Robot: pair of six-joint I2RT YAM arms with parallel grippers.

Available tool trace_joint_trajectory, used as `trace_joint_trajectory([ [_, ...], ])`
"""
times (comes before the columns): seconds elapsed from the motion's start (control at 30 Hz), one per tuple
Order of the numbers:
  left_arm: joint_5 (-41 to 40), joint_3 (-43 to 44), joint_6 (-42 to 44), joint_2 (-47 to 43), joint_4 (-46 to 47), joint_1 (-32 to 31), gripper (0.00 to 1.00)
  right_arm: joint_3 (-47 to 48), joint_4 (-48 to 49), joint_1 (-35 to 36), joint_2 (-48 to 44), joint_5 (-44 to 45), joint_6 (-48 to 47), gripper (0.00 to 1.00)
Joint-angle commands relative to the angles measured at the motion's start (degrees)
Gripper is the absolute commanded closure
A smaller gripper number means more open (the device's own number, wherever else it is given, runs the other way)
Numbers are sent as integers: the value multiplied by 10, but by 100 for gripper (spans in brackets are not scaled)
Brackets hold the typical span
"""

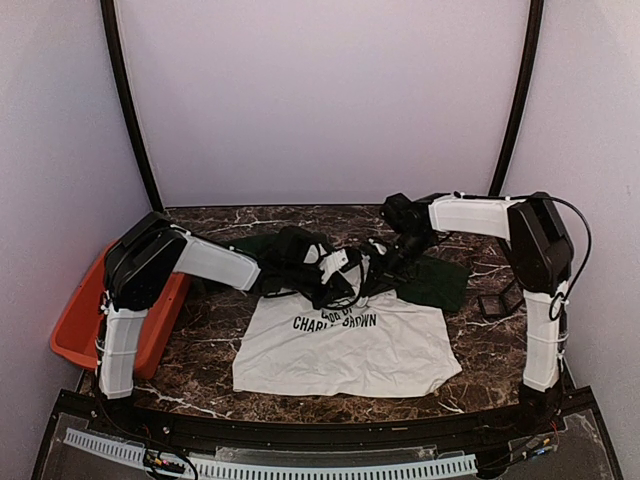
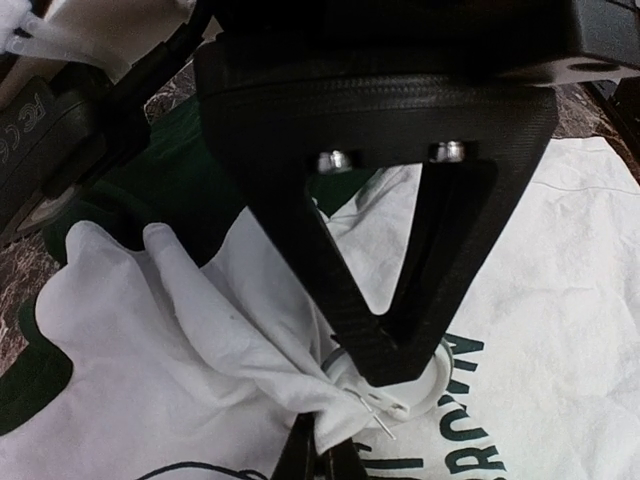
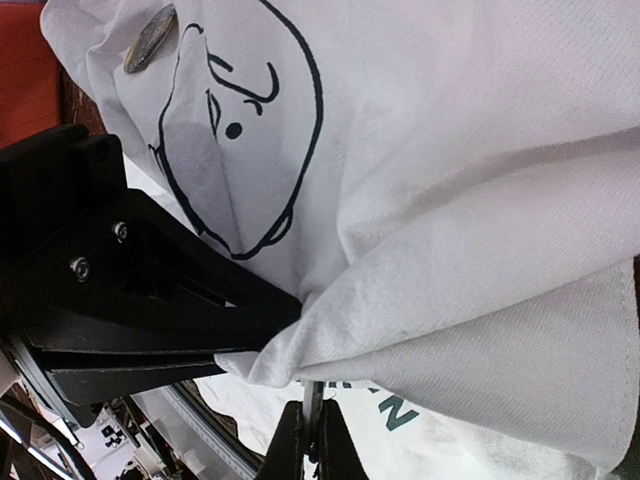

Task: Pin the brooch onto the clothing
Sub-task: Cross the brooch on the flattened clothing.

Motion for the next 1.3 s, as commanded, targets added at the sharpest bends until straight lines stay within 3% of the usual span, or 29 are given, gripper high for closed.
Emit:
trace_joint_trajectory([
  [0.0, 31, 23, -19, -48, 45, -8, 96, -28, 49, 32, -42, -74, -30, 100],
  [0.17, 40, 41, -27, -49, 18, -8, 92, -49, 65, 32, -72, -88, -44, 100],
  [0.33, 45, 48, -32, -56, 10, -8, 79, -73, 80, 37, -93, -99, -59, 100],
  [0.6, 50, 49, -27, -68, -19, -8, 72, -117, 116, 38, -137, -110, -72, 100],
  [0.73, 43, 49, -25, -77, -40, -6, 60, -145, 147, 35, -158, -128, -76, 100],
  [0.83, 26, 47, -39, -84, -44, -1, 42, -153, 160, 32, -167, -141, -80, 100],
  [1.03, 10, 27, -132, -94, -1, 42, 23, -161, 176, 21, -176, -152, -81, 100],
  [1.27, 66, 18, -197, -90, 38, 82, 16, -172, 188, 11, -185, -163, -79, 100],
])
